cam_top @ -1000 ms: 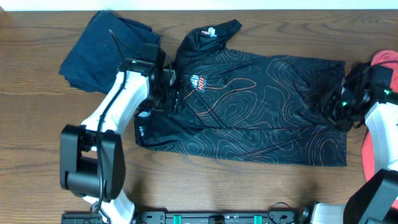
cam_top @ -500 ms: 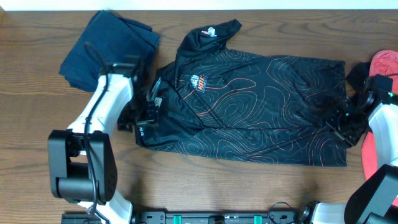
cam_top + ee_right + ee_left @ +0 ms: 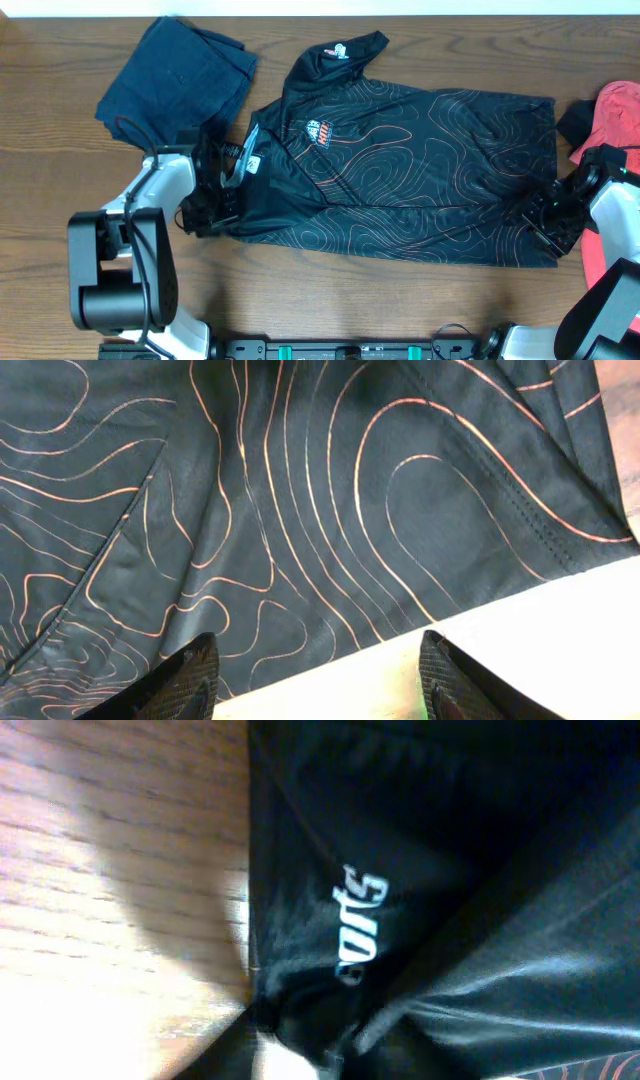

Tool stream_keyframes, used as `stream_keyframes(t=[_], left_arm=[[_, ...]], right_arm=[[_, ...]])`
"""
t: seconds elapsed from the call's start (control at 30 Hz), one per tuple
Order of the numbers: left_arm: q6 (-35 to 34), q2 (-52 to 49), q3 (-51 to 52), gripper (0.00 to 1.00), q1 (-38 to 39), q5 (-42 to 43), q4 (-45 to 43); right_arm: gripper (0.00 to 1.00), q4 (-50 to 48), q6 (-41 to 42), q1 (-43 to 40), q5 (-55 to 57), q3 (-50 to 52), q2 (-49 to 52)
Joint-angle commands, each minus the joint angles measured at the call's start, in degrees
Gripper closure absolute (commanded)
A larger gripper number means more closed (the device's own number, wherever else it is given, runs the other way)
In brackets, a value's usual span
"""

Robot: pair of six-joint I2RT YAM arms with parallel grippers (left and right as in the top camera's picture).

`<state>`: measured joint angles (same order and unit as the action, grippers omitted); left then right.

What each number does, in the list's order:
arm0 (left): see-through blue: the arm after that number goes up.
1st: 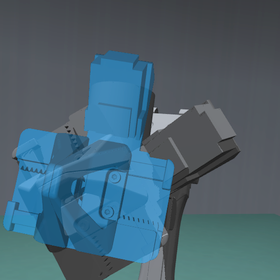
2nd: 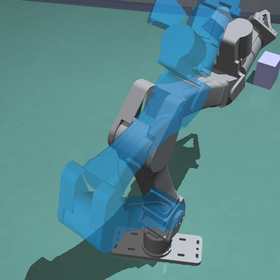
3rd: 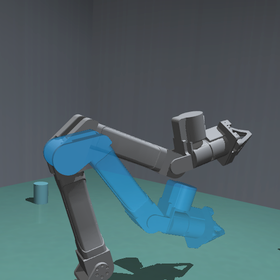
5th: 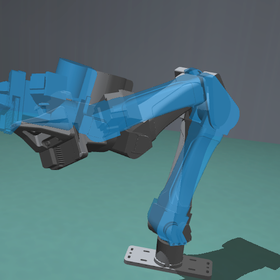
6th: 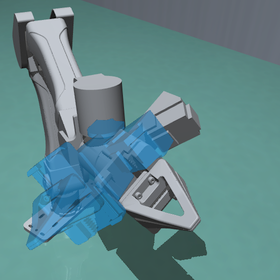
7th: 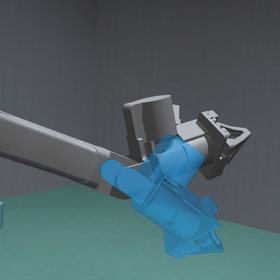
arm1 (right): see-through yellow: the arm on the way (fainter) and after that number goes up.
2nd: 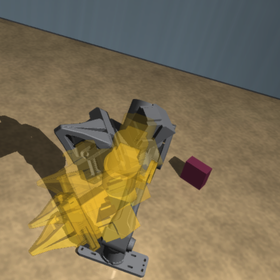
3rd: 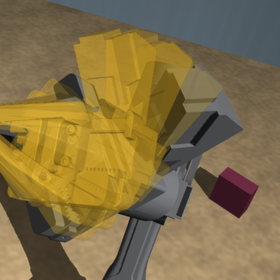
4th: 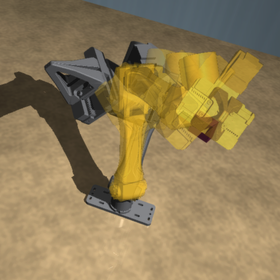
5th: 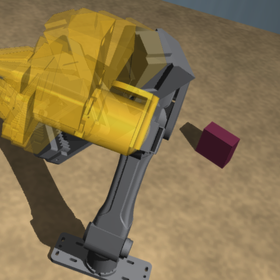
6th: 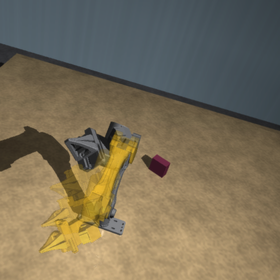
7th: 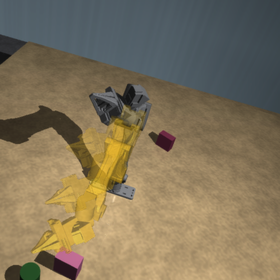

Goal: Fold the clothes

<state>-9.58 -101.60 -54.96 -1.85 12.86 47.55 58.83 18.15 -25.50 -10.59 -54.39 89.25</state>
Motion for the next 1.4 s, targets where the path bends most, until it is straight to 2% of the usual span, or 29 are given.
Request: stream_keyframes(t=[0.0, 0.2, 0.37, 0.53, 0.67, 0.7, 0.77, 0.9, 1.03, 1.37], left_arm=[[-1.1, -1.1, 3.5, 0.92, 0.0, 1.5, -1.1], [-1.1, -1.0, 3.5, 0.94, 0.0, 1.5, 0.8], [-1.1, -1.0, 3.5, 0.94, 0.0, 1.5, 0.1], [-1.0, -1.0, 3.5, 0.94, 0.0, 1.5, 0.1], [-1.0, -1.0, 3.5, 0.94, 0.0, 1.5, 0.1], [-1.0, -1.0, 3.5, 0.94, 0.0, 1.5, 0.1], [-1.0, -1.0, 3.5, 0.94, 0.0, 1.5, 0.1], [-1.0, -0.8, 3.4, 0.94, 0.0, 1.5, 1.7], [-1.0, 0.4, 3.4, 0.94, 0.0, 1.5, 5.5], [-4.1, 8.5, 3.4, 0.94, -0.1, 1.5, 16.0]], right_arm=[[0.37, 0.0, -1.1, -0.4, 0.0, 0.3, 0.2], [0.37, 0.0, -0.5, -0.7, 0.6, 1.2, 0.2], [0.36, -3.1, 4.8, -1.7, 9.9, 6.8, 0.3], [0.33, -7.4, 5.2, -4.9, 9.2, 11.7, 0.3], [0.36, -13.6, 7.9, -7.1, 8.6, 15.6, 0.3], [0.38, -15.7, 8.2, -7.4, 8.2, 16.5, 0.3], [0.51, -20.2, 8.2, -8.0, 6.6, 18.5, 0.3], [0.99, -21.8, 12.1, -8.9, 10.2, 19.2, 0.3], [0.99, -20.5, 15.7, -11.5, 12.6, 18.7, 0.3], [0.99, -11.8, 15.7, -20.2, 16.8, 15.0, -1.5]])
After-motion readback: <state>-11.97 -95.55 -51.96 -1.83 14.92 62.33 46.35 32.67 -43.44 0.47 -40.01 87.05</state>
